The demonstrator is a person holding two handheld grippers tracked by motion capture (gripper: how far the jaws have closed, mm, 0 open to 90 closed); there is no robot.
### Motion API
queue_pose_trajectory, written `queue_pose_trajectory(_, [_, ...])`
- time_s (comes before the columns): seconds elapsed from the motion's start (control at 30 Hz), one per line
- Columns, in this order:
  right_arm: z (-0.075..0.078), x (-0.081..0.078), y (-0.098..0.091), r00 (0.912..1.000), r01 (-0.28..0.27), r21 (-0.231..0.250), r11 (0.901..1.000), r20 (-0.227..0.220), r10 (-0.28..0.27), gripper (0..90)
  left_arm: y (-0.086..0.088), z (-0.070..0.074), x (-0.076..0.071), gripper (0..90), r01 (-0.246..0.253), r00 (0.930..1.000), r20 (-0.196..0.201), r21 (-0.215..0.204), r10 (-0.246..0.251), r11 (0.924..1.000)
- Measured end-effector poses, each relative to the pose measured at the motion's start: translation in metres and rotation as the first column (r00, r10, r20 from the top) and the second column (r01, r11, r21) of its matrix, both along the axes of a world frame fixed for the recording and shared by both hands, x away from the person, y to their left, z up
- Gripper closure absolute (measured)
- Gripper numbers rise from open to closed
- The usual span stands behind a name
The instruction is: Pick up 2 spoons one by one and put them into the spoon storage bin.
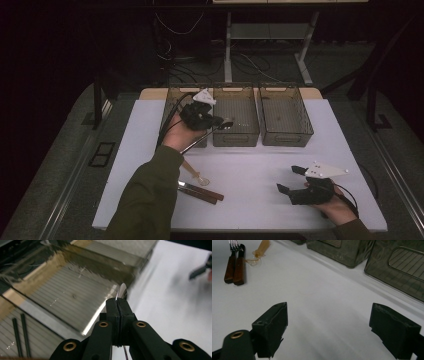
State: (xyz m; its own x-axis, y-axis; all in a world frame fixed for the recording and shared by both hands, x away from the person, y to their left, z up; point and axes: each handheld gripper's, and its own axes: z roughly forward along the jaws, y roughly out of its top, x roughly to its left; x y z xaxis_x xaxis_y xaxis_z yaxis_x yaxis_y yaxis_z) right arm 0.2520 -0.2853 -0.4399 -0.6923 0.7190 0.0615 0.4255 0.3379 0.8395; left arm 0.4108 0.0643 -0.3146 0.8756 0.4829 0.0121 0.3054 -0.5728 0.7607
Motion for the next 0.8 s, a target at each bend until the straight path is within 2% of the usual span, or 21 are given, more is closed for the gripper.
queue_pose_trajectory(0.03, [0.0, 0.0, 0.0, 1.0, 0.001, 0.002, 1.0, -0.001, -0.001, 15.4, -0.003, 0.002, 0.005, 88.7, -0.009, 1.0, -0.001, -0.011, 0.009, 0.9999])
queue_pose_trajectory(0.2, [0.001, 0.0, -0.002, 1.0, 0.008, 0.01, 0.9999, 0.001, -0.008, 15.4, -0.019, 0.006, 0.031, 88.7, -0.049, 0.9988, -0.001, -0.01, 0.049, 0.9988])
queue_pose_trajectory(0.37, [0.002, 0.0, -0.002, 0.9999, 0.013, 0.019, 0.9997, 0.002, -0.013, 15.4, -0.033, 0.002, 0.052, 88.6, -0.092, 0.9957, -0.012, -0.021, 0.092, 0.9955])
queue_pose_trajectory(0.7, [0.004, 0.0, -0.002, 0.9999, 0.006, 0.035, 0.9994, 0.013, -0.007, 15.4, -0.057, -0.017, 0.087, 88.6, -0.206, 0.978, -0.037, -0.007, 0.205, 0.9786])
queue_pose_trajectory(0.8, [0.004, -0.001, -0.002, 0.9999, 0.002, 0.037, 0.9993, 0.016, -0.003, 15.4, -0.065, -0.023, 0.094, 88.6, -0.224, 0.9739, -0.041, -0.004, 0.223, 0.9747])
